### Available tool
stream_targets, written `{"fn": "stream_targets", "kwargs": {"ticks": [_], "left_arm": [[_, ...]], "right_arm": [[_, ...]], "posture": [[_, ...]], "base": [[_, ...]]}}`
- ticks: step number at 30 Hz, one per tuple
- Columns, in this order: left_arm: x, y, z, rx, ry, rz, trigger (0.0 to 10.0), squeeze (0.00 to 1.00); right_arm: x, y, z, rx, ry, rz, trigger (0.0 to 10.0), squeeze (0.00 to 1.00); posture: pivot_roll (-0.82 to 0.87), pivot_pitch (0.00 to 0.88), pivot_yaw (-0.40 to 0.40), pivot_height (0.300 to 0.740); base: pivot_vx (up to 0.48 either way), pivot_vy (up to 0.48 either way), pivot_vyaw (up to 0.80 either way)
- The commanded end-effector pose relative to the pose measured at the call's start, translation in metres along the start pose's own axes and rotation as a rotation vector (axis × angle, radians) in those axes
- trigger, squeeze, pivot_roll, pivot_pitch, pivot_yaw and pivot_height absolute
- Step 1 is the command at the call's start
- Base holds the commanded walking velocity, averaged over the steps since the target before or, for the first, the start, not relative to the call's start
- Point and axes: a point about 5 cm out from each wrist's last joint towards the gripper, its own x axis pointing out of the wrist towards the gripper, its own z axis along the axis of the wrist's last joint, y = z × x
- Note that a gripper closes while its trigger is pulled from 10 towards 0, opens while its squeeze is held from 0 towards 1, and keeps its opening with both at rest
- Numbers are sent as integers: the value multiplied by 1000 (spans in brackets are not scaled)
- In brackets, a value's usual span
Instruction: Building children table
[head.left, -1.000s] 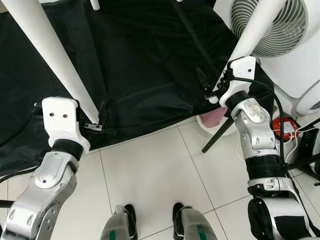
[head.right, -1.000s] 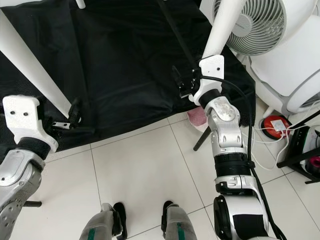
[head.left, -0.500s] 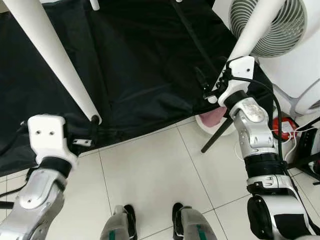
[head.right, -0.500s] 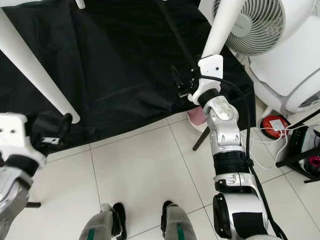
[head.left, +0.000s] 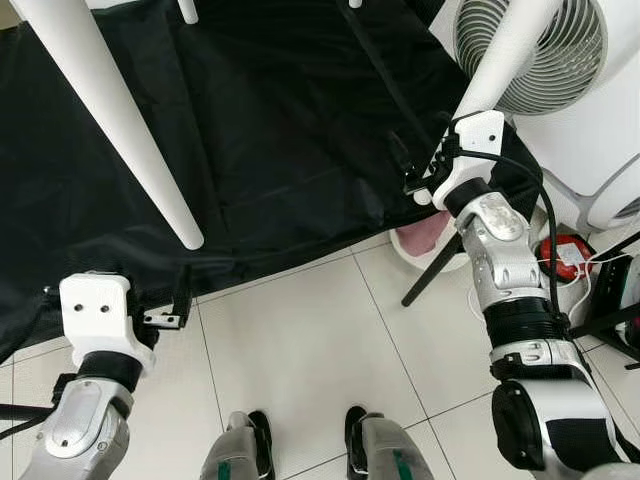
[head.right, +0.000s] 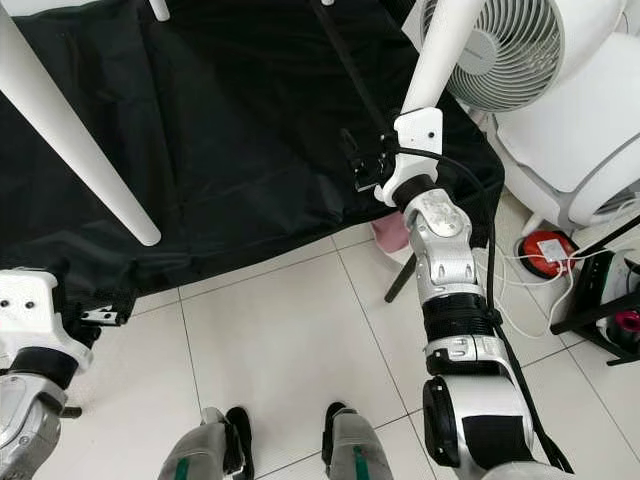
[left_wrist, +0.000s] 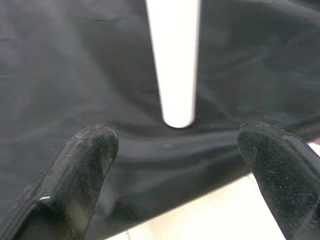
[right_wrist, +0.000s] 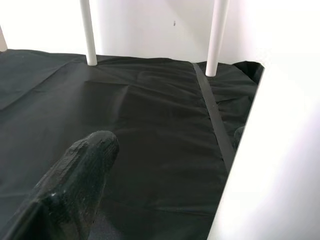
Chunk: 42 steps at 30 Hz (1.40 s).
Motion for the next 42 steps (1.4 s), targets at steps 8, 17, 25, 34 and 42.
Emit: {"fn": "stream_targets", "kwargs": {"ticks": [8,17,25,34,42], "left_arm": [[-11,2,-33,24,88,0,10000,0],[-29,-4,-86,92,256,-105,10000,0],[-31,-4,-133,87,394,-156,10000,0],[-29,-4,-189,26,577,-116,10000,0],[-25,3,-216,-30,725,-37,10000,0]], "right_arm": [[4,6,-2,-3,-2,34,10000,0],[6,8,-6,-4,5,35,10000,0],[8,7,-7,-6,2,26,10000,0],[6,6,-9,-7,-4,11,10000,0],[5,5,-10,-2,-4,-3,10000,0]], "posture": [[-3,199,24,740],[-8,187,32,740],[-23,184,46,740],[-46,184,65,740],[-50,182,70,740]], "base": [[0,0,0],[0,0,0],[0,0,0],[0,0,0],[0,0,0]]}}
